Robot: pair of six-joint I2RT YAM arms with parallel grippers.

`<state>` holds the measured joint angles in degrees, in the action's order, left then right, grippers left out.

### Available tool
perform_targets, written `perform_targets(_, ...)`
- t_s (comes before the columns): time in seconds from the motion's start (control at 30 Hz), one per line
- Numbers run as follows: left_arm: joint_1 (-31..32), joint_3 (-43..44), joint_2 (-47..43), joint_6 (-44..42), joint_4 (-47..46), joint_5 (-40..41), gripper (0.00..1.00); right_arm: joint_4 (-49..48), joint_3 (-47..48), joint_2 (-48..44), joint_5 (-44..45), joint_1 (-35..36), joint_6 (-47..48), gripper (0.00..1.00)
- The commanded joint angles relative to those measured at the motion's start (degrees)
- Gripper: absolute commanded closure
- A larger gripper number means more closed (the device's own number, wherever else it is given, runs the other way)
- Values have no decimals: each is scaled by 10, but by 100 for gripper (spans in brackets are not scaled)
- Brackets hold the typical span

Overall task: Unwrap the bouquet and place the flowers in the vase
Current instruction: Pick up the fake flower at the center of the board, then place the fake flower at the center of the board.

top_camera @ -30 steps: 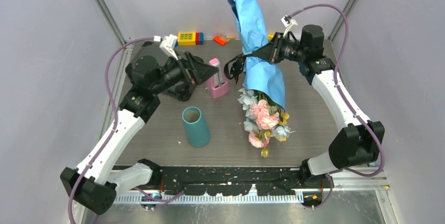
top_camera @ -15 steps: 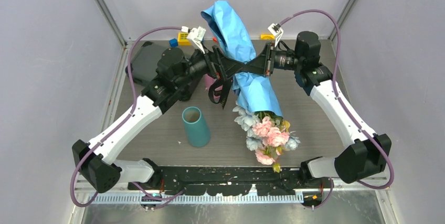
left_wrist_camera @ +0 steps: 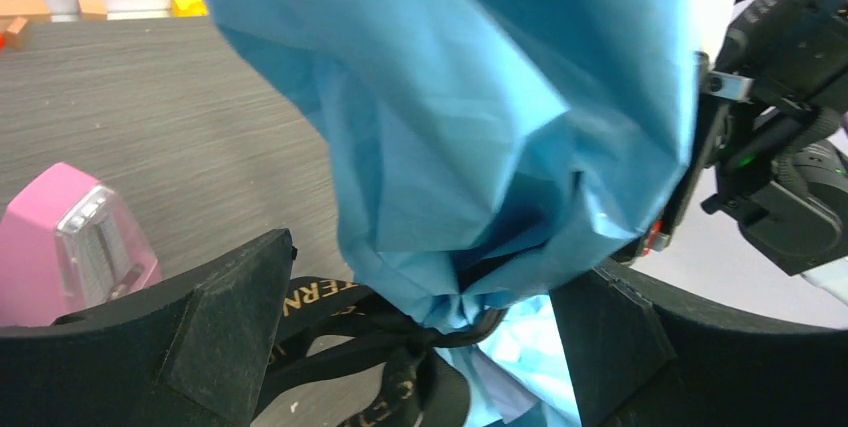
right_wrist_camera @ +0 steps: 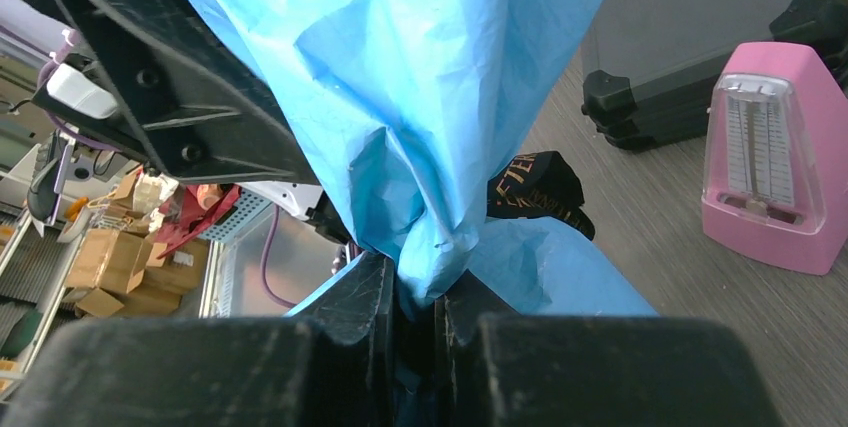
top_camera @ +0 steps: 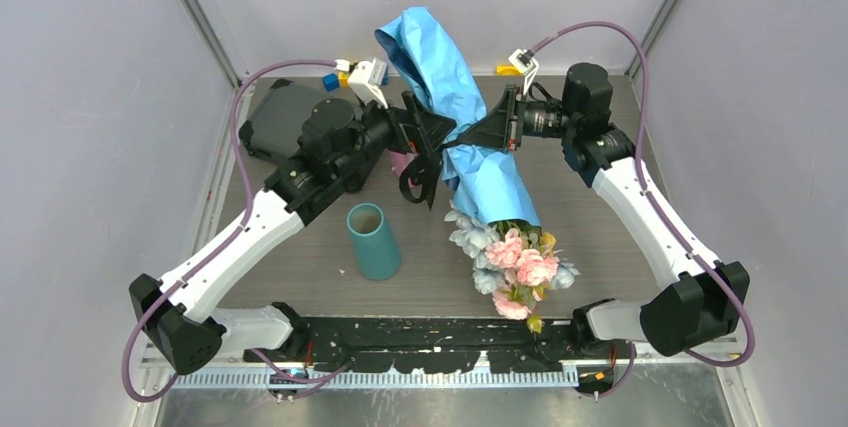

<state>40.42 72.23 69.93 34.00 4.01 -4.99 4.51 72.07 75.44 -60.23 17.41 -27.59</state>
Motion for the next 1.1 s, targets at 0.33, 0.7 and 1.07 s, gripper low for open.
perform_targets(0.33,-2,-69,5,80,-201,-52,11,7,4,-33,-52,15,18,100)
perform_targets(0.7,-2,-73,15,71,-205,-51,100,74,9,-27,19,16,66,94)
perform_targets(1.07,-1,-56,53,91,-153,18,100,154,-6,-50,204,17,116,15)
